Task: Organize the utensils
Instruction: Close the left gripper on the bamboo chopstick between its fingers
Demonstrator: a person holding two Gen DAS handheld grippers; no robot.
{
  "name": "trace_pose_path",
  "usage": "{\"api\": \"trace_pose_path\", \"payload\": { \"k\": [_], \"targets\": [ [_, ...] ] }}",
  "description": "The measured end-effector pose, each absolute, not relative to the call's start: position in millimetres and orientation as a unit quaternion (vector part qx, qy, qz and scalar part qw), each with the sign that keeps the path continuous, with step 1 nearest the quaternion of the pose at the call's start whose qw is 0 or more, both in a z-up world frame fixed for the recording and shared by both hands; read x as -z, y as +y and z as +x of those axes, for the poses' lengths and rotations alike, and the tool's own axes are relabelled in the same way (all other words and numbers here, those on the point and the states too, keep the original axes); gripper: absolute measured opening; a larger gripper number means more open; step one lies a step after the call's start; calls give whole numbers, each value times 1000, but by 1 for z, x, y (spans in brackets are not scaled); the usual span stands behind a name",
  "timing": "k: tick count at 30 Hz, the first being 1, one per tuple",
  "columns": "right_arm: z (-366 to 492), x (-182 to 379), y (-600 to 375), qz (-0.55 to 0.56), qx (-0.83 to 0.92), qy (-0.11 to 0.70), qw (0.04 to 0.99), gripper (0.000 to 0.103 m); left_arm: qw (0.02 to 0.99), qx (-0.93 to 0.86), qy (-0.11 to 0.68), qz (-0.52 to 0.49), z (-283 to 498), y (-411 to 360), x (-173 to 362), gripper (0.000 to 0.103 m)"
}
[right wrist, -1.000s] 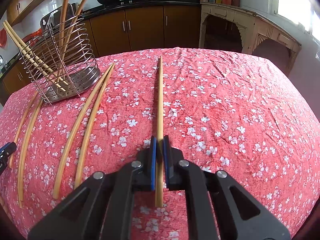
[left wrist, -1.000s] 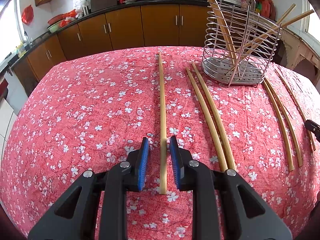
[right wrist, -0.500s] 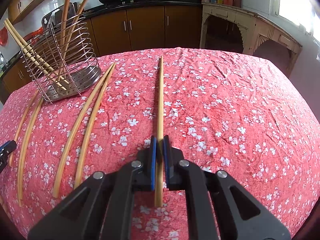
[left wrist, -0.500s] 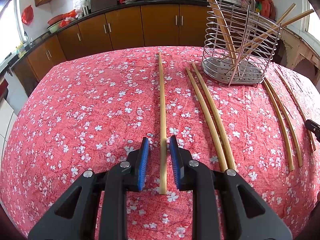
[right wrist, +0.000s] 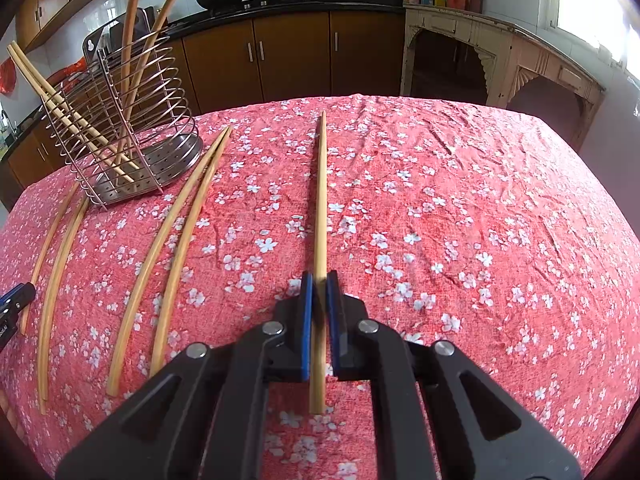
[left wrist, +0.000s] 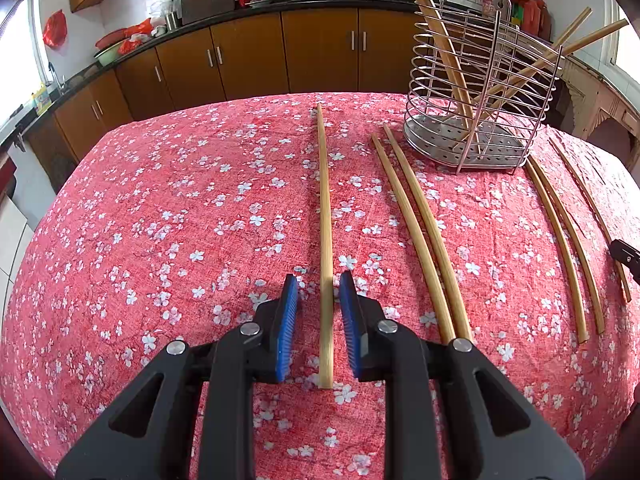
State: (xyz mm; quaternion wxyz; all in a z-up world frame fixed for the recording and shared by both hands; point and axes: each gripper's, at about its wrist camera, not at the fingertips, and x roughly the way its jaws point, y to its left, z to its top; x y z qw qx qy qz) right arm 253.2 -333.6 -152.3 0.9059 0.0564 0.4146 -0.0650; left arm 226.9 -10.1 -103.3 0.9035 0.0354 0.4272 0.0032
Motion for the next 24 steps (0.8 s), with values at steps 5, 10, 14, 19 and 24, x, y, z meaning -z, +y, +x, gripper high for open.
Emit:
{"api": "trace_pose_path", "payload": {
  "k": [5, 10, 14, 19, 24],
  "targets": [
    [253, 152, -335, 61, 63, 414, 906, 9, 903, -3, 427, 36, 227, -10, 103, 23],
    [252, 152, -338, 72, 60, 413, 906, 9, 903, -3, 427, 35, 227, -10, 103, 23],
    [251, 152, -339, 71, 60, 413, 906, 9, 903, -2, 427, 35, 226, -10, 103, 23],
    [252, 151, -331, 59, 68, 414, 906, 9, 903, -2, 427, 35, 226, -10, 103, 23],
    [248, 151, -333, 75, 64, 411, 906, 8, 904, 4, 426, 35, 225, -10, 103, 12]
  ]
}}
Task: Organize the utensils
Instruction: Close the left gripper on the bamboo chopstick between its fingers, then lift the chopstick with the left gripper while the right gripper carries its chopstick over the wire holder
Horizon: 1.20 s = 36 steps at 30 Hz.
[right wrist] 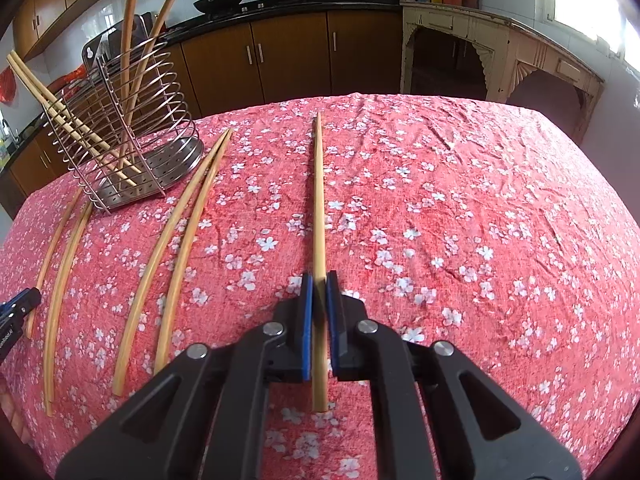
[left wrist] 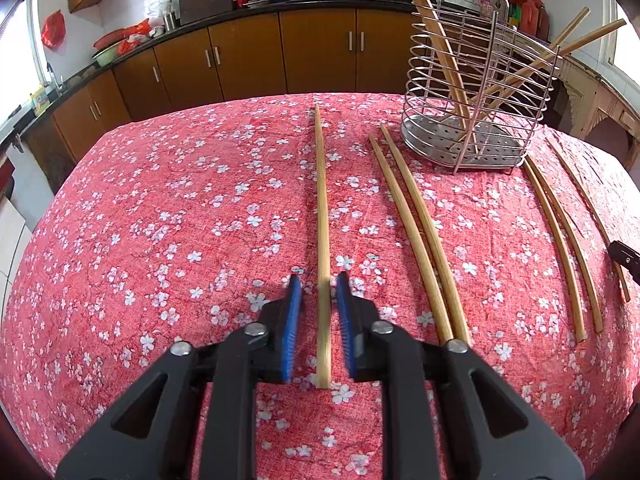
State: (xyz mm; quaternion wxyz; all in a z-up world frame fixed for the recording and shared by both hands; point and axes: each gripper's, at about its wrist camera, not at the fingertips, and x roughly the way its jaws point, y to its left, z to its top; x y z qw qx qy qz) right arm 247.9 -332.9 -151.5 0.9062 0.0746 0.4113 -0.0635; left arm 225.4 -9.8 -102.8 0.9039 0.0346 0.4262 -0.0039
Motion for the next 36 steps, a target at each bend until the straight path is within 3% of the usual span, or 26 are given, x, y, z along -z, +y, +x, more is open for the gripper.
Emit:
{"api": "trace_pose_path", "payload": {
  "k": [1, 13, 36],
  "targets": [
    [246, 151, -335, 81, 57, 410, 907, 8, 904, 5, 426, 34, 225, -9, 102, 7],
    [203, 115, -343, 82, 37, 339, 936, 8, 924, 62, 377, -12, 195, 5, 86, 7],
    [169, 8, -346, 96, 0, 165, 982, 8, 974, 86, 184, -104, 152, 44, -35, 7]
  ]
}}
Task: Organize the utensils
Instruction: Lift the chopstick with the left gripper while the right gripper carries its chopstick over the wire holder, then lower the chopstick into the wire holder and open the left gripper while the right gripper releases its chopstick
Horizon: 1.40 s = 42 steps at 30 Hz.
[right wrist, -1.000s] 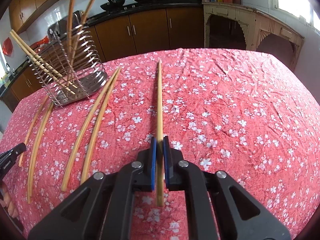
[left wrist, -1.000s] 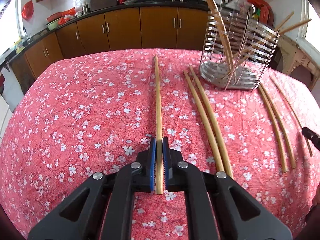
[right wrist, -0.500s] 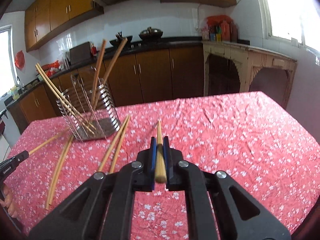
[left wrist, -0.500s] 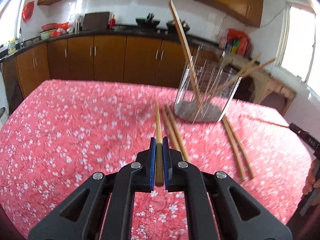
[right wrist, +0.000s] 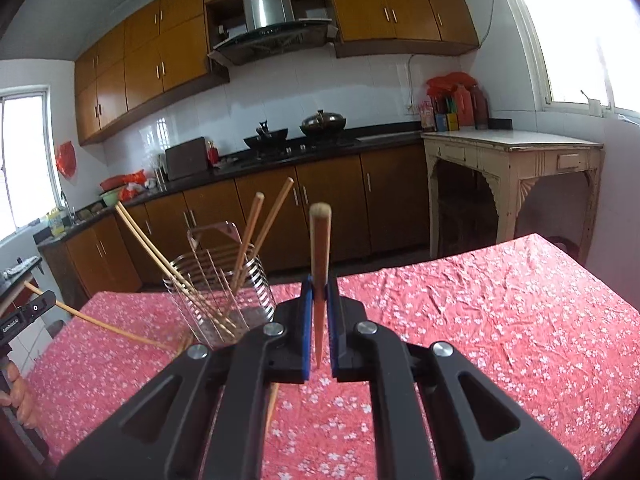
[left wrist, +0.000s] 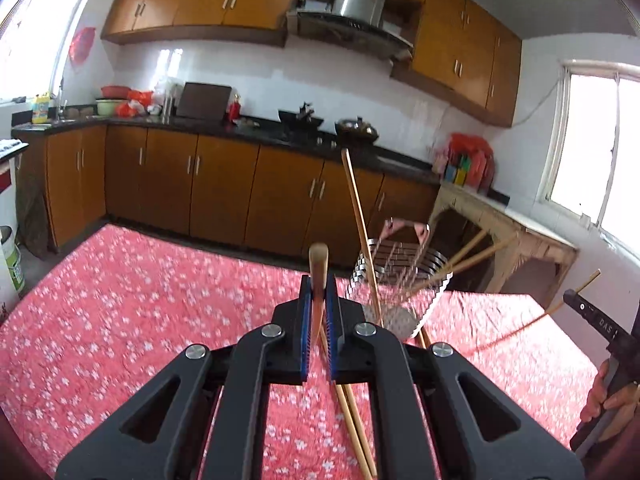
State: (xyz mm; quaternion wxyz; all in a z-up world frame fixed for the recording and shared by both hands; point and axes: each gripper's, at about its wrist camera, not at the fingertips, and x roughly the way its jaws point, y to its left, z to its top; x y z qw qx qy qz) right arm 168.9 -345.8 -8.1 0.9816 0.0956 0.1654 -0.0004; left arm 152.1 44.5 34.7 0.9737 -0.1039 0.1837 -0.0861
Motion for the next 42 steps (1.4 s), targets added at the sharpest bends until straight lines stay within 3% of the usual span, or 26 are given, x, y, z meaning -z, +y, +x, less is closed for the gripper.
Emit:
{"api": "trace_pose_path", "payload": {
  "k": [13, 27, 33, 42],
  "targets": [
    [163, -17, -339, 93, -15, 145, 985, 8, 978, 82, 168, -91, 156, 42, -51, 7],
    [177, -129, -310, 119, -98, 40, 987, 8, 982, 123, 78, -116, 166, 12, -166, 7],
    [233, -121, -284, 92, -83, 43, 991, 8, 986, 101, 72, -107, 205, -20, -165, 7],
    [297, -80, -280, 118, -103, 120, 980, 8, 988, 85, 83, -95, 247, -41, -132, 6]
  ]
}}
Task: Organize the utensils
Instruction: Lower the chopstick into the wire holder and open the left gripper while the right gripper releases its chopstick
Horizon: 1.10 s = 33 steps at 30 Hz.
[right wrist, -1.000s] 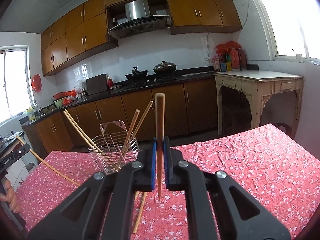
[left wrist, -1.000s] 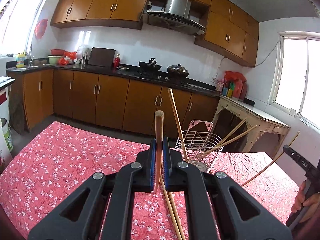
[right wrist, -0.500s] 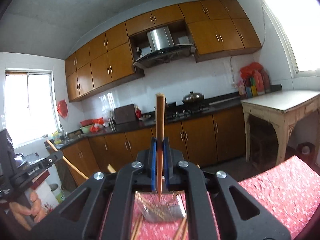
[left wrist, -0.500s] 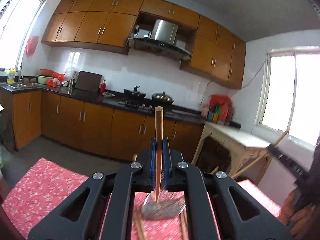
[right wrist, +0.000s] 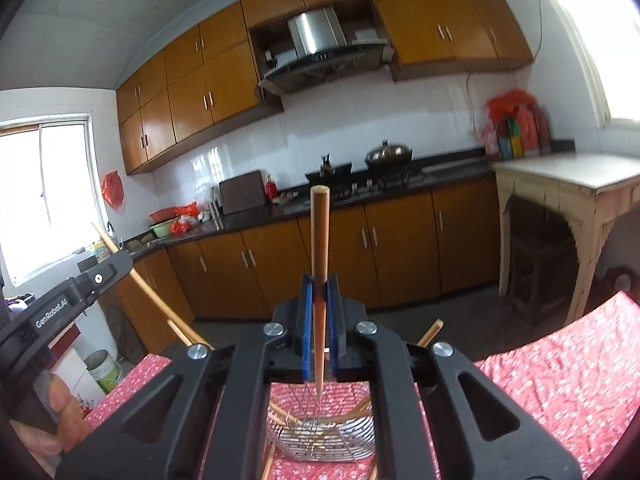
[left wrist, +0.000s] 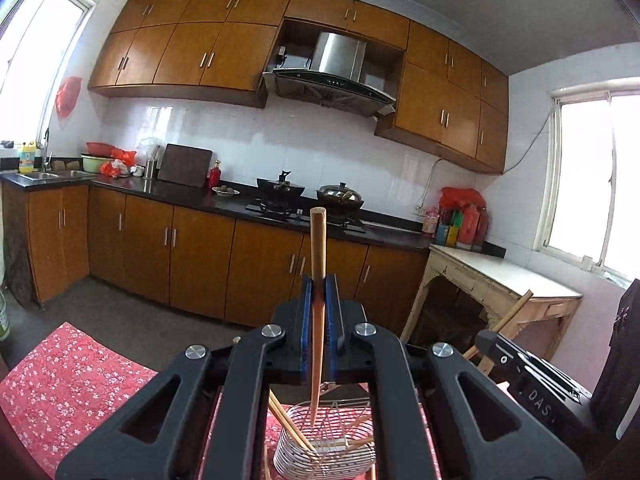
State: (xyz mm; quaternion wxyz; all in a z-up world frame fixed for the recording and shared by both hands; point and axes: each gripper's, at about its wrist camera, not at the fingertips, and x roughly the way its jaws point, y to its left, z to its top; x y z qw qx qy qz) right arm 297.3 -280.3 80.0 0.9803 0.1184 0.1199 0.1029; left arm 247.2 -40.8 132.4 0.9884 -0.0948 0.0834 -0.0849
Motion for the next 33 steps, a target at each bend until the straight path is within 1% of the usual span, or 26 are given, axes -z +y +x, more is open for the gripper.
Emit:
{"api": "trace_pose_path", "payload": {
  "k": [7, 17, 25, 28, 30, 31, 32, 33],
  "targets": [
    [320, -50, -285, 152, -126, 174, 965, 8, 983, 92, 124, -96, 264, -47, -112, 7],
    [325, -49, -297, 173, -109, 176, 963, 8, 975, 92, 179, -92, 276, -44, -91, 7],
    [343, -32, -285, 160, -115, 221, 955, 8, 971, 92, 201, -92, 283, -41, -87, 7],
    [348, -27, -286, 158, -100, 230, 955, 13, 971, 90, 203, -91, 281, -39, -89, 7],
    [346, -26, -289, 163, -95, 229, 955, 16, 971, 89, 201, -93, 277, -35, -92, 9],
    [343, -26, -290, 165, -93, 226, 955, 22, 971, 87, 199, -94, 275, -32, -94, 13],
    [339, -28, -292, 165, -87, 221, 957, 26, 972, 86, 197, -96, 273, -30, -96, 22],
    [335, -31, -294, 164, -85, 214, 959, 27, 972, 84, 195, -98, 272, -28, -97, 28]
  ]
}}
